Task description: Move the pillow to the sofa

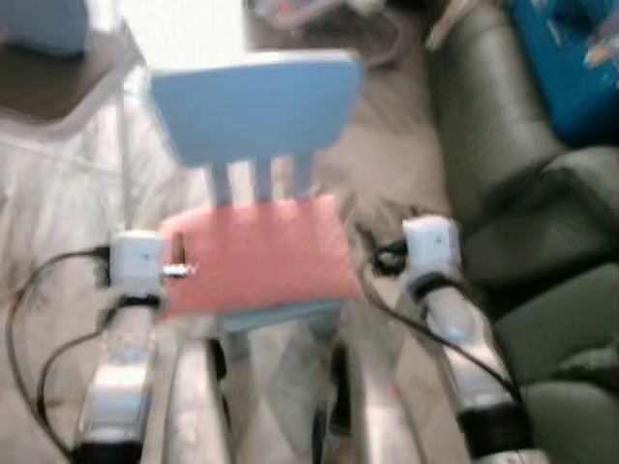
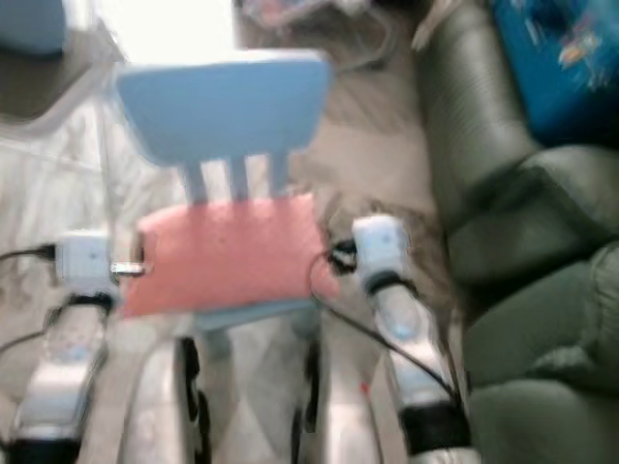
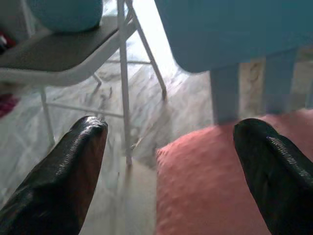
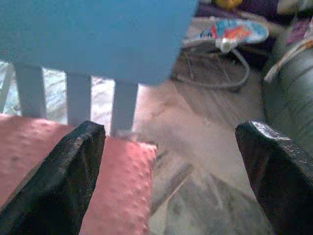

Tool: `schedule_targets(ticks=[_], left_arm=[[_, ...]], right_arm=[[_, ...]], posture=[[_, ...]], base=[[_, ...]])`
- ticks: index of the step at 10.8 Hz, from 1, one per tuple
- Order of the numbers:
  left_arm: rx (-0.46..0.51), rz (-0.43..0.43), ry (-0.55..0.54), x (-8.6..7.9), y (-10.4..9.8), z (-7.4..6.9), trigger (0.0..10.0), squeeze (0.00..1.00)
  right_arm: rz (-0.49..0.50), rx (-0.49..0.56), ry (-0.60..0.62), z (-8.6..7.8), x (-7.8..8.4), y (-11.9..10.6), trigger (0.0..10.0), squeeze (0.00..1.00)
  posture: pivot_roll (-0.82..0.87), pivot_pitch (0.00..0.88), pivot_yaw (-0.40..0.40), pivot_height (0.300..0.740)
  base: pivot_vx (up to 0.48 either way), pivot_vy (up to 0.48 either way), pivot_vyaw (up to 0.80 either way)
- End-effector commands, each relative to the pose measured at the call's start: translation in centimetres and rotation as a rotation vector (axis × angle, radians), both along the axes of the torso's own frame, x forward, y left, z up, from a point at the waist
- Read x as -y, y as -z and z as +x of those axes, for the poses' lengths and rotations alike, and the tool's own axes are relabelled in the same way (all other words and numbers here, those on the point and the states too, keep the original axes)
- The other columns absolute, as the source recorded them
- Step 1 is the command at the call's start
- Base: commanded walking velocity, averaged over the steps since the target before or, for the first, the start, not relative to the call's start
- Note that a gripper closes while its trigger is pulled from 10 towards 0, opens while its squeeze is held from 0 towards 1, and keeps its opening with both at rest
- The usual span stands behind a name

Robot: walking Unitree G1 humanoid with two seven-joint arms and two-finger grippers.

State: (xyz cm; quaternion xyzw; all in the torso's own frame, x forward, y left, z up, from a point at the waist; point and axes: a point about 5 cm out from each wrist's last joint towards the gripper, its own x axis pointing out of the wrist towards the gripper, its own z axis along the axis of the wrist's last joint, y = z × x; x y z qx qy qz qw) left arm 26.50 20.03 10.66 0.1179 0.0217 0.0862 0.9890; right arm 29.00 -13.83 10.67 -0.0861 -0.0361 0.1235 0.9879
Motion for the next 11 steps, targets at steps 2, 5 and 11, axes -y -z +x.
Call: schedule_targets(ticks=[2,5,11], left_arm=[[-0.018,-0.016,0.03,1.0,0.5,-0.3,10.0,0.0],[-0.019,-0.013,0.021,1.0,0.5,-0.3,10.0,0.0],[-0.075,0.02,-0.058,-0.7,1.0,-0.4,10.0,0.0]], right_arm=[[-0.007,-0.047,0.035,-0.6,1.3,1.1,10.0,0.0],[0.004,-0.055,0.02,-0.7,1.3,1.1,10.0,0.0],[0.018,-0.059,-0.005,-0.7,1.2,1.1,10.0,0.0]], posture=[[0.0,0.246,-0.088,0.593],[0.01,0.247,-0.095,0.593],[0.01,0.259,-0.1,0.488]], base=[[0.259,0.0,0.3],[0.085,0.0,0.0],[0.0,0.0,0.0]])
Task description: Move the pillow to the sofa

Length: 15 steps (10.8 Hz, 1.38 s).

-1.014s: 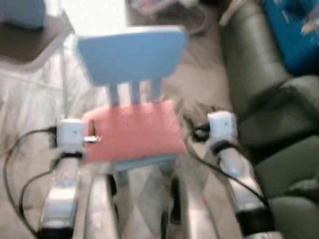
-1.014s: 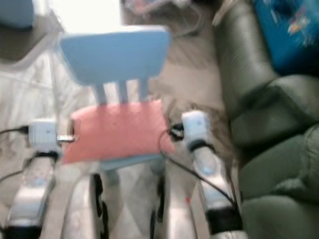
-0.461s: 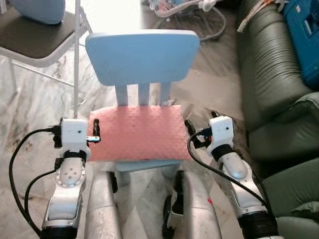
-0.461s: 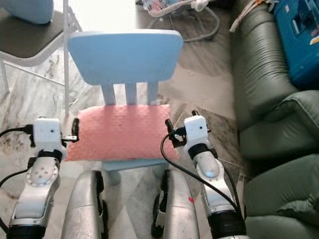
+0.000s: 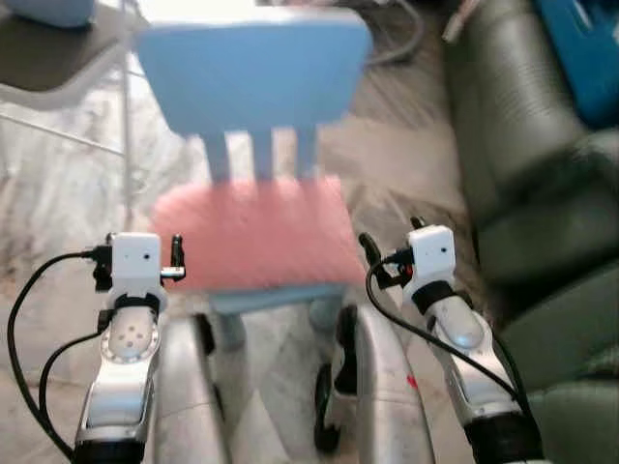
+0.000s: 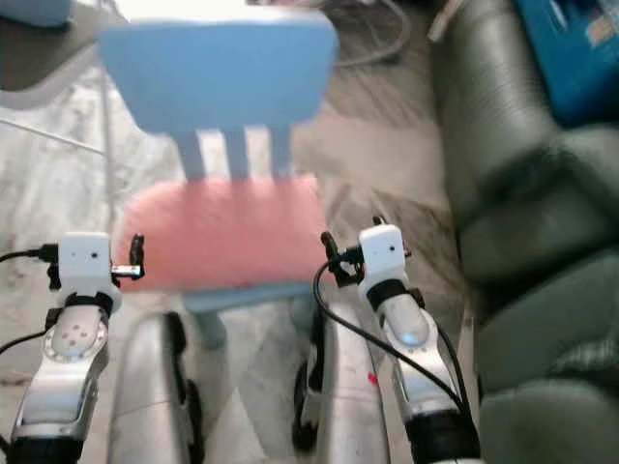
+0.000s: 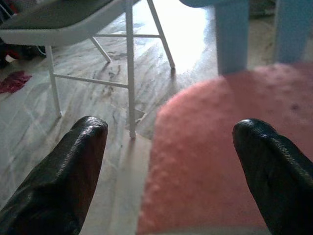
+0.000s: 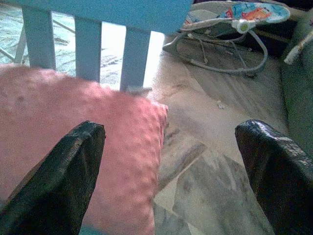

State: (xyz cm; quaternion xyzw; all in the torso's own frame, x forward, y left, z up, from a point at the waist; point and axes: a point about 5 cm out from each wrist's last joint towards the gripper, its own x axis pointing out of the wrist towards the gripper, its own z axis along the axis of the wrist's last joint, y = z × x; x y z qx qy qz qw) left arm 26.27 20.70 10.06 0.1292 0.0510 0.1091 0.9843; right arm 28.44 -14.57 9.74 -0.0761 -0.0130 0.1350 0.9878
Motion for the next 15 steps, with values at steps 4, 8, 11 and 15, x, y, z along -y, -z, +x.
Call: schedule_targets(ticks=[4,8,11,15], left_arm=[[-0.022,0.012,-0.009,0.0,0.4,0.0,10.0,0.0],[-0.052,-0.001,-0.078,-1.2,0.9,-1.0,10.0,1.0],[-0.034,0.082,-0.021,-1.3,0.3,0.2,10.0,0.0],[0.02,0.045,-0.1,-2.8,-1.3,1.4,10.0,0.0]], right_arm=[[-0.006,-0.016,0.012,0.1,0.3,0.2,10.0,0.0],[0.002,-0.045,-0.011,-0.6,0.5,0.5,10.0,0.0],[0.01,-0.049,-0.035,-0.4,-0.6,0.4,10.0,0.0],[0.033,-0.03,-0.103,2.5,-2.6,-0.8,10.0,0.0]], posture=[[0.01,0.261,-0.097,0.478],[0.01,0.305,-0.135,0.445],[0.01,0.371,-0.12,0.445],[0.0,0.44,-0.107,0.445]], base=[[0.0,0.0,0.0],[0.0,0.0,0.0],[0.0,0.0,0.0],[0.0,0.0,0.0]])
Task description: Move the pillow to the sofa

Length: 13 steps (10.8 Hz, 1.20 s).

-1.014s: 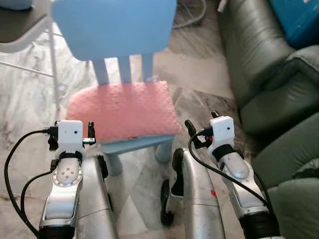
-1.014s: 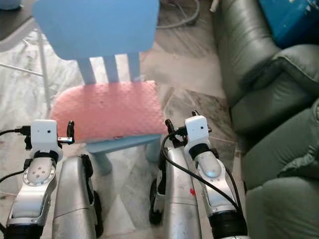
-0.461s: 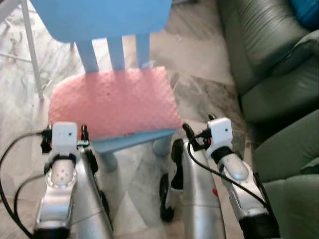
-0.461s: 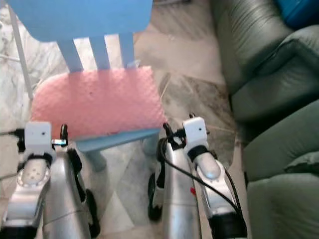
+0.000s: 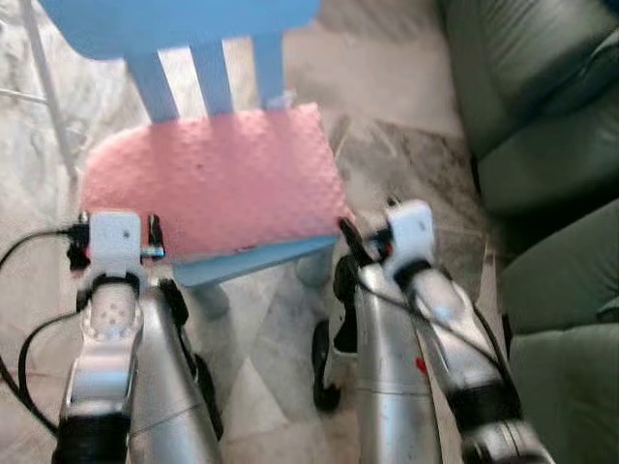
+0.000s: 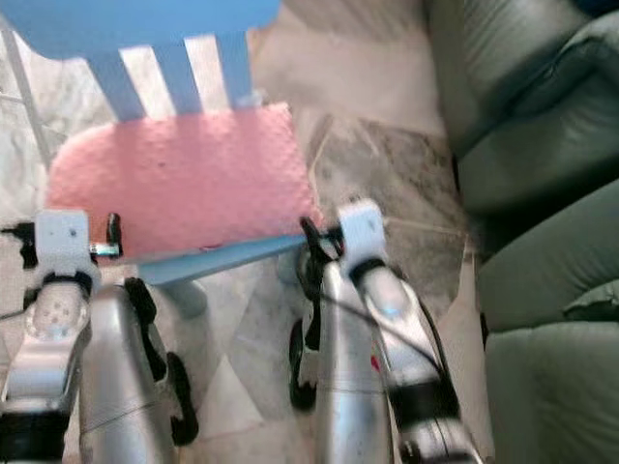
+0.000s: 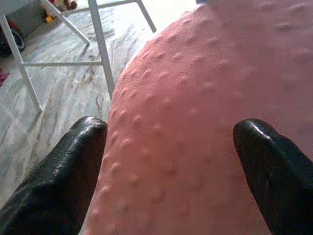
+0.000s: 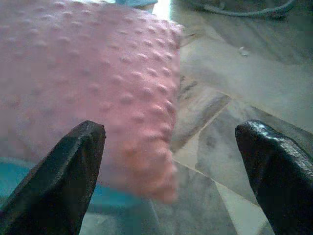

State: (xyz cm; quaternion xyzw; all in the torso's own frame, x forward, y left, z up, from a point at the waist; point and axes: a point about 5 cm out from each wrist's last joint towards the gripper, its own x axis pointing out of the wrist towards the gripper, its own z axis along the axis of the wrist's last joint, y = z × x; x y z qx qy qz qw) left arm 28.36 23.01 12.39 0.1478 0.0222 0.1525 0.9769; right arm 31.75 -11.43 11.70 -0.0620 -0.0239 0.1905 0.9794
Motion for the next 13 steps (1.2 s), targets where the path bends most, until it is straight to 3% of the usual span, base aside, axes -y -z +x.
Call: schedule_targets(ticks=[1,5,6,7,8,10,13], left_arm=[[-0.042,-0.03,-0.046,-0.7,1.2,-0.4,10.0,0.0],[-0.016,-0.099,-0.084,-1.8,1.4,2.1,10.0,0.0],[-0.085,-0.117,-0.071,-1.9,2.8,2.8,10.0,0.0],[-0.153,-0.129,-0.054,-1.8,4.1,3.2,7.6,0.0],[-0.152,-0.154,-0.048,-1.6,4.5,3.5,0.0,0.0],[-0.139,-0.168,-0.035,-1.2,4.8,3.7,0.0,0.0],[-0.118,-0.176,-0.024,-0.8,5.1,4.0,0.0,0.0]], right_arm=[[0.007,-0.028,0.001,0.1,0.0,0.8,10.0,0.0],[0.081,-0.09,-0.087,2.9,-3.9,0.7,10.0,0.0],[0.102,-0.153,-0.096,3.2,-5.0,1.3,10.0,0.0],[0.149,-0.201,-0.081,3.4,-5.5,1.8,0.0,0.0],[0.142,-0.223,-0.097,3.4,-6.2,2.0,0.0,0.0],[0.137,-0.219,-0.115,3.4,-6.7,2.1,0.0,0.0],[0.122,-0.232,-0.094,3.5,-5.7,2.7,0.0,0.0]], posture=[[0.0,0.446,-0.106,0.445],[0.0,0.456,-0.119,0.445],[0.0,0.455,-0.122,0.445],[0.0,0.45,-0.129,0.445],[0.0,0.443,-0.134,0.445],[-0.01,0.435,-0.143,0.445],[-0.01,0.414,-0.151,0.445]], base=[[0.0,0.0,0.0],[0.0,0.0,0.0],[0.0,0.0,0.0],[0.0,0.0,0.0],[0.0,0.0,0.0],[0.0,0.0,0.0],[0.0,0.0,0.0]])
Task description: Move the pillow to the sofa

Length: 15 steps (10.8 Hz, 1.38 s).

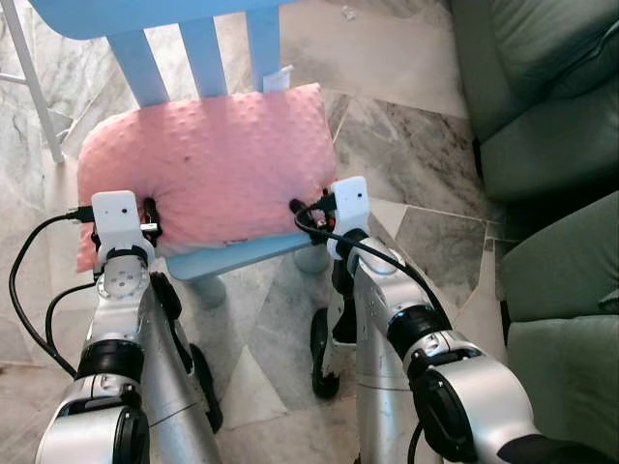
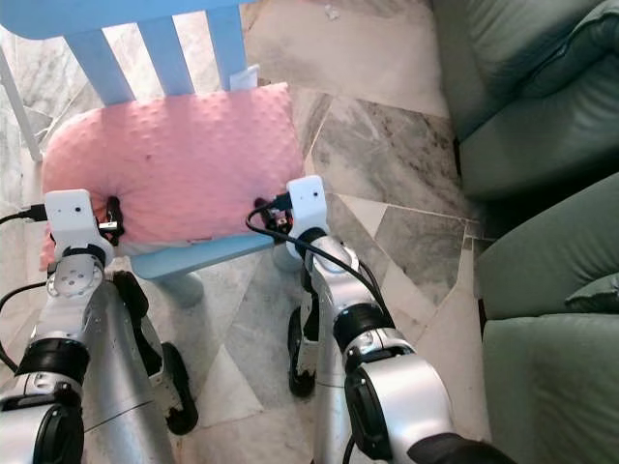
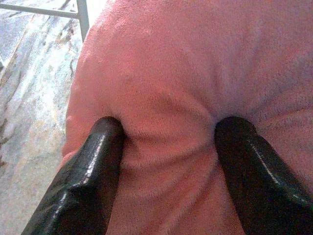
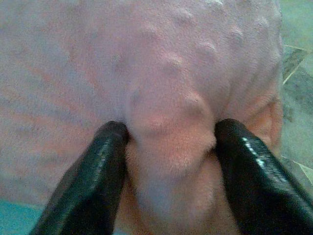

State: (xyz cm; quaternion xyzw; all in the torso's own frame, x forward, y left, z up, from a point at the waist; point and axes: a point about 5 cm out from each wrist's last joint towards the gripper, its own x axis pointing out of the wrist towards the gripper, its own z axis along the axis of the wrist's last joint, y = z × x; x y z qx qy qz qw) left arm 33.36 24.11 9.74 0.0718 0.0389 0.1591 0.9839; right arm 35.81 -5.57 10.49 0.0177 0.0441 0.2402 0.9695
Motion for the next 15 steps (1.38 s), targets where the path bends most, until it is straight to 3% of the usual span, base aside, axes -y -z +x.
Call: schedule_targets(ticks=[1,5,9,11,13,15], left_arm=[[-0.103,-0.013,-0.003,0.1,2.3,-0.8,0.0,0.0],[-0.049,0.017,0.018,0.3,0.9,0.6,0.0,0.0],[-0.022,0.039,0.045,0.8,-0.4,1.8,0.0,0.0],[0.023,0.099,0.09,1.8,-1.3,2.3,0.0,0.0],[0.1,0.201,0.078,1.1,-2.7,2.2,0.0,0.0],[0.145,0.241,0.077,0.6,-3.2,1.8,0.0,0.0]], right_arm=[[-0.019,-0.064,0.005,-0.6,0.5,1.6,0.0,0.0],[-0.024,-0.1,0.01,-1.2,0.2,2.7,0.0,0.0],[-0.012,-0.153,0.08,-0.5,1.6,2.7,0.0,0.0],[-0.004,-0.129,0.109,0.2,2.6,1.8,0.0,0.0],[-0.018,-0.072,0.107,0.8,3.6,0.8,0.0,0.0],[-0.028,-0.017,0.088,1.0,4.8,0.1,0.0,0.0]], posture=[[-0.01,0.401,-0.15,0.445],[0.0,0.341,-0.131,0.445],[0.02,0.244,-0.1,0.445],[0.03,0.182,-0.082,0.445],[0.04,0.116,-0.059,0.445],[0.04,0.063,-0.034,0.445]], base=[[0.0,0.0,0.0],[0.0,0.0,0.0],[0.0,0.0,0.0],[0.0,0.0,0.0],[0.0,0.0,0.0],[0.0,0.0,0.0]])
